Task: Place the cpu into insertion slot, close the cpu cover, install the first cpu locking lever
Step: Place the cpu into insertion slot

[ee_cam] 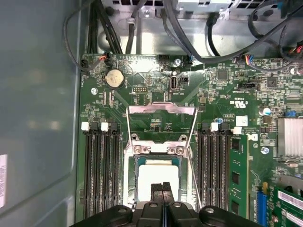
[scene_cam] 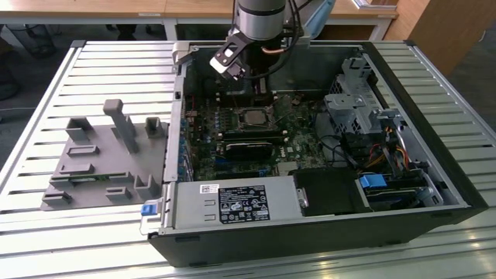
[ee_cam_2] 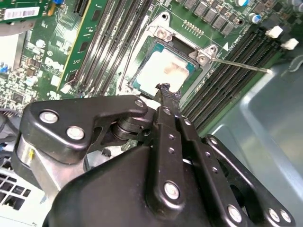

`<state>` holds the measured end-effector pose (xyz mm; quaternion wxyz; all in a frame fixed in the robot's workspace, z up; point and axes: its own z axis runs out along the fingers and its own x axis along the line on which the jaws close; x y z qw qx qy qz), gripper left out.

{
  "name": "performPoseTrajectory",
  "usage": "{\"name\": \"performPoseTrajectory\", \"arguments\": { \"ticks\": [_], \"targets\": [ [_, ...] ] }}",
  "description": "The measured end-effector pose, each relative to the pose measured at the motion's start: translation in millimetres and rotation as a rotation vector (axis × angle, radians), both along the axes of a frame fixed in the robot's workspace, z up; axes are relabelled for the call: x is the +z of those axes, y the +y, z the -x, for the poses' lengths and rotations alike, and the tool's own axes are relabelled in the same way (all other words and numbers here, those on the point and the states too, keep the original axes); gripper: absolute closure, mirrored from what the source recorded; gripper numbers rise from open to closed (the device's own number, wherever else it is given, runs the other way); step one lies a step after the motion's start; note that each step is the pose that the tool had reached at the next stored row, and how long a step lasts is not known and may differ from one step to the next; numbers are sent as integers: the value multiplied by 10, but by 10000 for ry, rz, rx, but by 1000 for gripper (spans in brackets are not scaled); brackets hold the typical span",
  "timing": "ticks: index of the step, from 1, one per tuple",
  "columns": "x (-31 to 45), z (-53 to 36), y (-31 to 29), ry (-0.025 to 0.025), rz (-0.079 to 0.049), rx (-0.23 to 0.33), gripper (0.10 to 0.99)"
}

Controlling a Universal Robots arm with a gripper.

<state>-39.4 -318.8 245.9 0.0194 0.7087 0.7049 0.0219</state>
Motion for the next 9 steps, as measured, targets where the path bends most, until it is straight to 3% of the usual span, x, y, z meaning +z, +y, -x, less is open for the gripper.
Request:
{"name": "performPoseTrajectory", "arguments": {
  "ticks": [5, 9],
  "targets": [
    [131, 0, 0, 10, 1, 0, 980],
    [176, -1, -4, 23, -4, 2, 980]
  ]
}}
